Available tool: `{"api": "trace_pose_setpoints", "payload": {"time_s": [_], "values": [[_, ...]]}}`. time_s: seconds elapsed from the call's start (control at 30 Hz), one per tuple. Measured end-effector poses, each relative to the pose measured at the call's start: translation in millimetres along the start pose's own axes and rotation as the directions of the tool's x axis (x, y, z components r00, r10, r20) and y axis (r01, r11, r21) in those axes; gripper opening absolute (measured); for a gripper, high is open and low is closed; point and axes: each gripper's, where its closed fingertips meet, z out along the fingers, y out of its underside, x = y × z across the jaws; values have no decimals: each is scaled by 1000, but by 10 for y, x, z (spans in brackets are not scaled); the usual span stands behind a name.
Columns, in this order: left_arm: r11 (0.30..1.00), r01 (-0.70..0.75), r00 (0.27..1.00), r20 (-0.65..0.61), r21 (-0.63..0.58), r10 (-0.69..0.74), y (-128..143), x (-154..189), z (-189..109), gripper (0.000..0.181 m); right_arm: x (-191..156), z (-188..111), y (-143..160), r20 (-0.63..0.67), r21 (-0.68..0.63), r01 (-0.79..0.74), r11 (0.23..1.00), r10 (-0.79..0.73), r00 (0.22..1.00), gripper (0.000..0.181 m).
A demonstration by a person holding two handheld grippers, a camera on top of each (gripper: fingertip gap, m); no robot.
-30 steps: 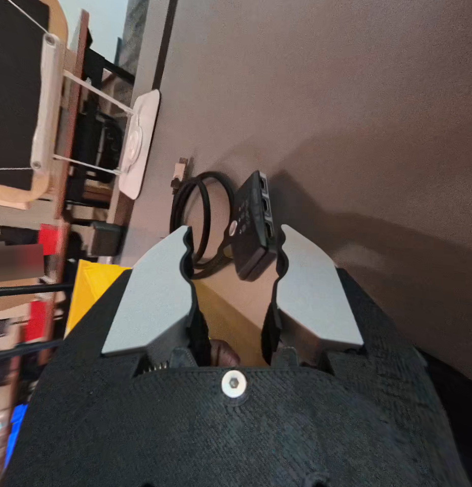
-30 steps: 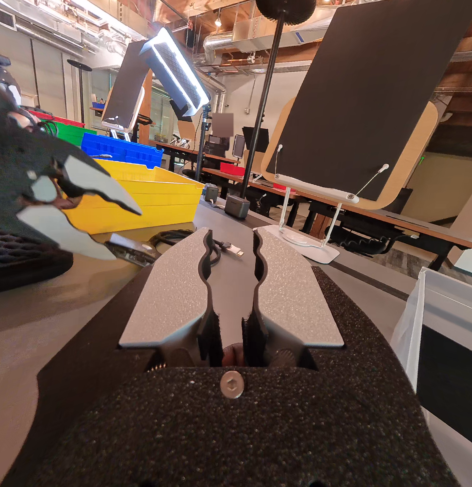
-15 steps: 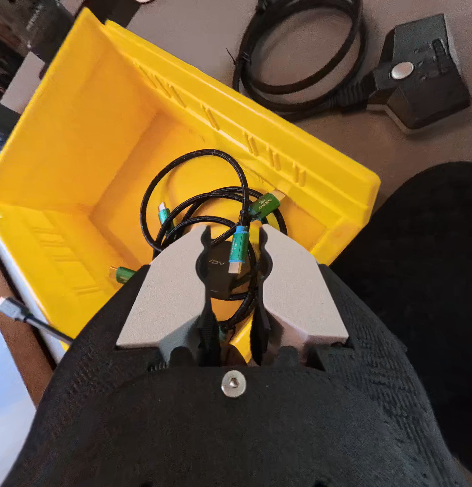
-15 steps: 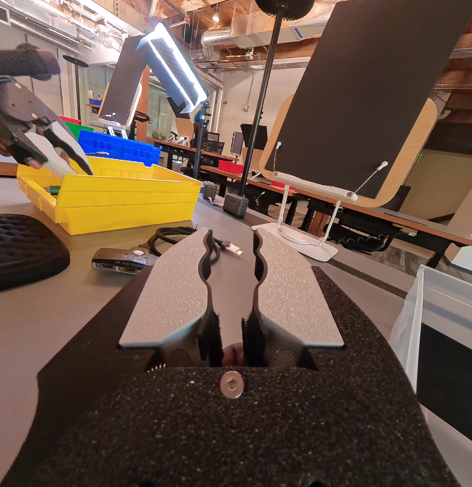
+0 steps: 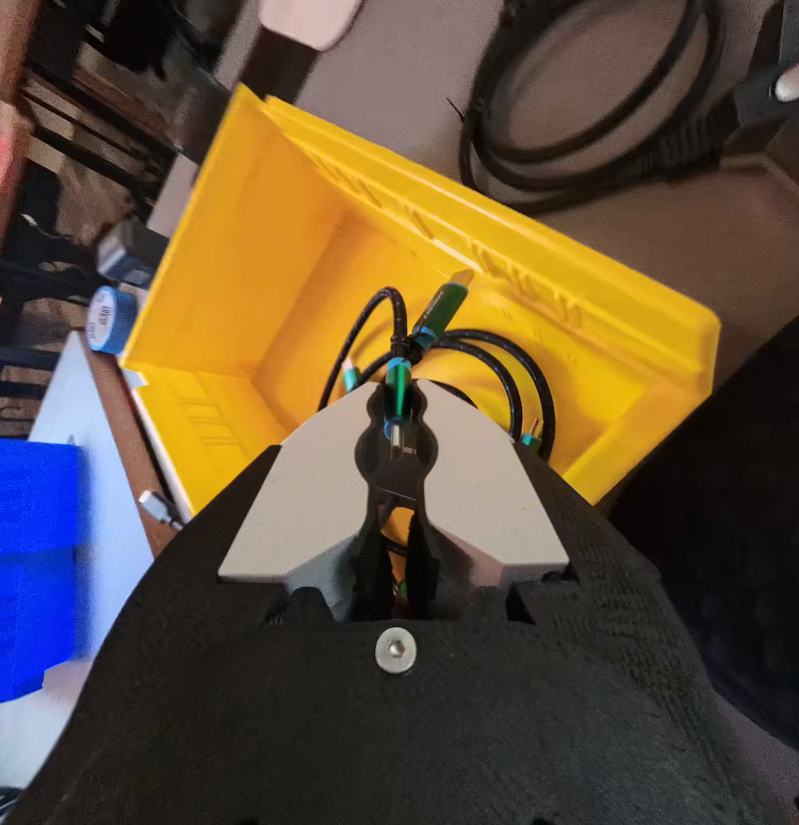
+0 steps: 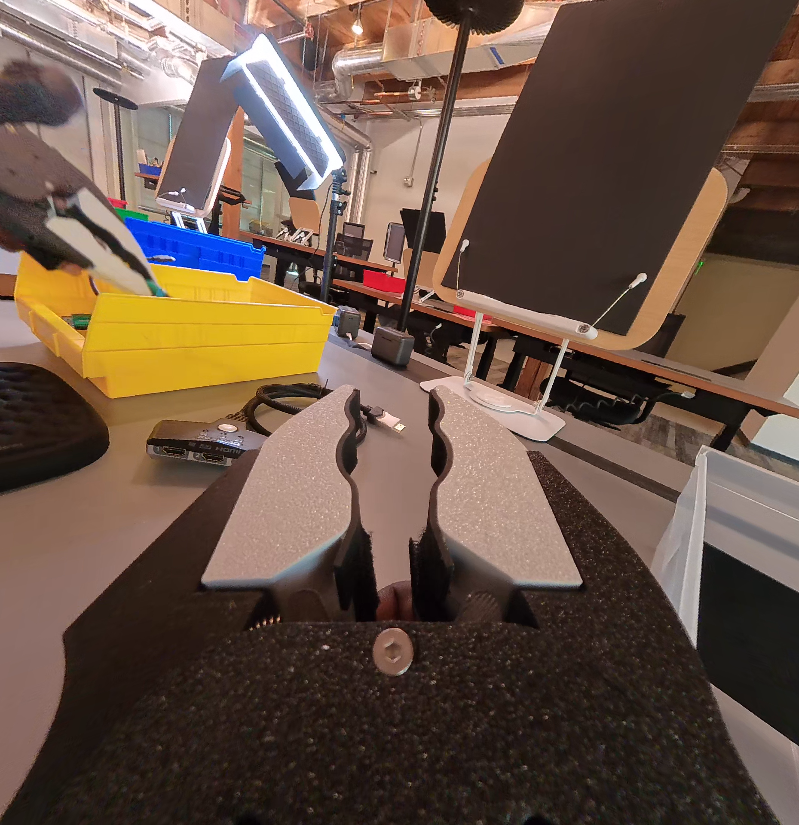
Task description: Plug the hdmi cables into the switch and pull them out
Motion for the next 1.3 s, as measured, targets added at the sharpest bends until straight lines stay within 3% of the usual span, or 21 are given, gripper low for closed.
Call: {"api": "trace_pose_setpoints", "payload": {"time_s": [0.13, 0.23, 0.33, 0.5, 0.67, 0.87, 1.0, 1.17, 1.3], "values": [[964, 36, 973, 213, 263, -94, -387, -370, -367, 11, -7, 1, 1, 2, -1, 6, 1000, -6, 1000, 29], [877, 18, 952, 258, 481, -162, -742, -432, -658, 11, -10, 0, 1, 3, 1, 9, 1000, -9, 1000, 29], [767, 30, 970, 168, 641, -178, -1096, -261, -841, 11, -22, 1, 1, 7, 0, 17, 1000, -17, 1000, 29], [579, 168, 986, -124, 798, -115, -1653, 286, -987, 11, -68, 2, -1, 29, -1, 40, 999, -40, 999, 29], [456, 364, 918, -395, 812, -31, -1945, 740, -1001, 11, -217, 20, -126, 113, 41, 18, 999, -23, 993, 29], [249, 706, 689, -724, 663, -26, -2129, 1087, -1037, 11, -602, 174, -693, 309, 211, -237, 948, 166, 937, 30], [123, 806, 591, -801, 579, -99, -2203, 1209, -942, 11, -599, 371, -967, 222, 308, -346, 886, 287, 932, 29], [-31, 875, 473, -867, 483, -158, -2223, 1296, -832, 11, -626, 563, -1082, 99, 354, -277, 893, 259, 961, 30], [-74, 892, 428, -885, 446, -181, -2218, 1397, -737, 12, -656, 709, -1030, 64, 321, -243, 915, 235, 970, 29]]}}
